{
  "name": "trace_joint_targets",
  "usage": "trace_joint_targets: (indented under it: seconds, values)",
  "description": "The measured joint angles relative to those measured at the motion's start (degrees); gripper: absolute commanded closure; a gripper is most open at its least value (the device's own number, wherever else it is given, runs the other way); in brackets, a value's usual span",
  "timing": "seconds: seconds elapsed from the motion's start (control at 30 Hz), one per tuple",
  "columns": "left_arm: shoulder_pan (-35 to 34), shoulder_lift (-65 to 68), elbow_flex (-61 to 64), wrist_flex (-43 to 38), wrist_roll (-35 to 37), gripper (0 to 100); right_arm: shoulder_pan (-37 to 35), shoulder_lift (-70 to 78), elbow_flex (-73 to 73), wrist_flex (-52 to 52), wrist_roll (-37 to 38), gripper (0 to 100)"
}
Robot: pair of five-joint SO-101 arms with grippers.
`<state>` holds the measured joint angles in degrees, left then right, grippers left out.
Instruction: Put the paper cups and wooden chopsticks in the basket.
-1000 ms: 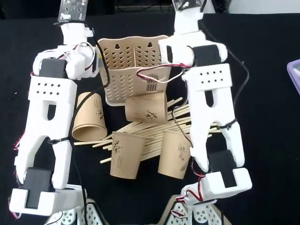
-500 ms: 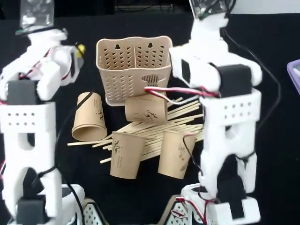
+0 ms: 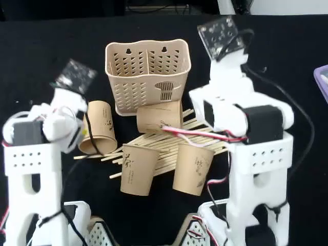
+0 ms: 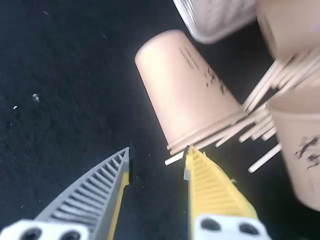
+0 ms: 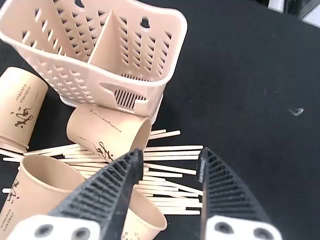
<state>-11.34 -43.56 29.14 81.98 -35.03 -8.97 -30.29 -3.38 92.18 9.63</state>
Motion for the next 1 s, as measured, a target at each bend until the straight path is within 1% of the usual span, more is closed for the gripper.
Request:
trace_joint_targets:
  seconds: [0.07, 0.13, 0.2, 0.3, 0.4, 0.53, 0.67, 1.0]
  values:
    - [0.0, -3.1, 6.7, -4.1, -1.2, 76, 0.0, -2.8, 5.7, -2.3, 0.0, 81.0]
    - [-0.4, -6.2, 13.5, -10.0, -1.8, 74, 0.0, -5.5, 11.2, -4.7, 0.2, 81.0]
    - [-1.1, -10.1, 20.0, -15.0, -1.8, 73, 0.0, -8.1, 15.6, -6.9, 0.3, 81.0]
    - [-1.2, -17.3, 27.6, -18.4, -2.0, 73, 0.0, -11.1, 19.5, -8.5, 0.4, 81.0]
    - [-1.3, -24.7, 33.6, -19.5, -2.3, 73, 0.0, -12.0, 21.2, -9.6, 1.7, 81.0]
    - [-1.2, -31.6, 39.0, -20.0, -3.4, 73, 0.0, -12.0, 21.3, -9.9, 2.1, 81.0]
    - [-1.2, -33.7, 42.0, -20.0, -5.2, 73, 0.0, -12.0, 21.3, -9.9, 2.1, 81.0]
    - [-1.2, -33.9, 47.1, -30.4, -3.2, 73, 0.0, -12.0, 21.3, -9.9, 2.1, 81.0]
